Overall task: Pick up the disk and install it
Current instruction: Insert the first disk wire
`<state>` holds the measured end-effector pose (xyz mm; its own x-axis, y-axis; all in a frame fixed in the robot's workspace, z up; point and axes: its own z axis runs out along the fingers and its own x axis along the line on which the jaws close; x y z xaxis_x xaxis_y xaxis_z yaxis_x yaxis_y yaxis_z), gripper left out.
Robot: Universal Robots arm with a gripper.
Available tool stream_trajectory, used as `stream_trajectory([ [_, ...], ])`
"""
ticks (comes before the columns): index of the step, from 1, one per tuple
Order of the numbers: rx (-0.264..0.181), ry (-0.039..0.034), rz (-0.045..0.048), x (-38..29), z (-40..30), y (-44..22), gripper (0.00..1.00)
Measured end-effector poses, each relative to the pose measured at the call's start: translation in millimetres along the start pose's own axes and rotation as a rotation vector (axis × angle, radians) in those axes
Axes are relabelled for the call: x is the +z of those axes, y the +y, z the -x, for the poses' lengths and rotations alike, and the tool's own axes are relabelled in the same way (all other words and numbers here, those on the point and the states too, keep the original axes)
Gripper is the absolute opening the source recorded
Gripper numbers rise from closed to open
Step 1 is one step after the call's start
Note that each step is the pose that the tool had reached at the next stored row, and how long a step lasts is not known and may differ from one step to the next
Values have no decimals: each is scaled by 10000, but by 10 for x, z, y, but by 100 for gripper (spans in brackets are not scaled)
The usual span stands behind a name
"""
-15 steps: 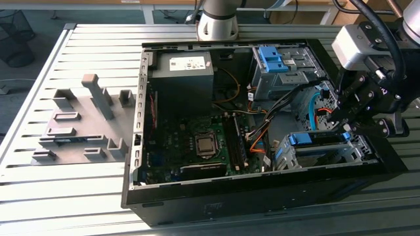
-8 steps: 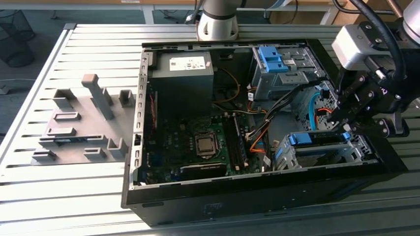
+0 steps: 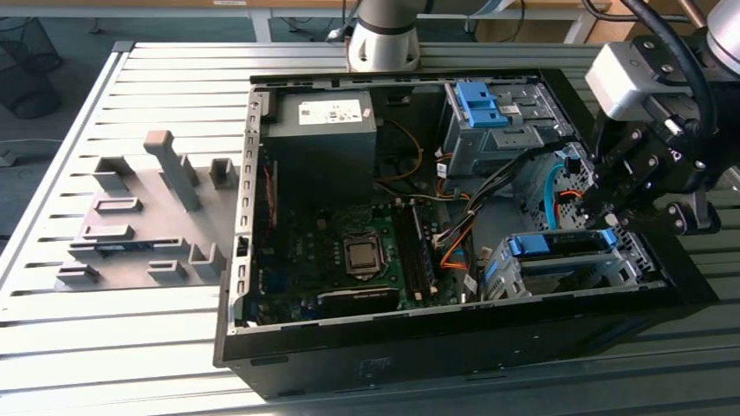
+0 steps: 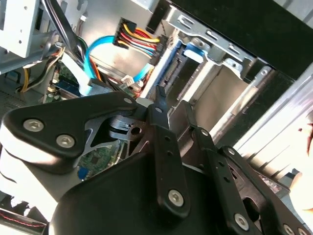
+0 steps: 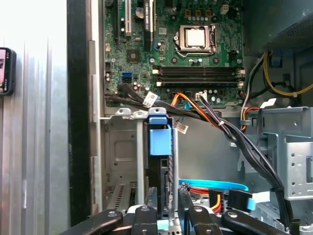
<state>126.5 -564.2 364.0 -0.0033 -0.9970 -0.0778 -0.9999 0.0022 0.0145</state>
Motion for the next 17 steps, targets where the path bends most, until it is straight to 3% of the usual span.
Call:
stream_trajectory([
  [13, 0, 7, 0, 56, 313, -3, 31],
  [17, 0, 9, 0, 56, 313, -3, 31],
])
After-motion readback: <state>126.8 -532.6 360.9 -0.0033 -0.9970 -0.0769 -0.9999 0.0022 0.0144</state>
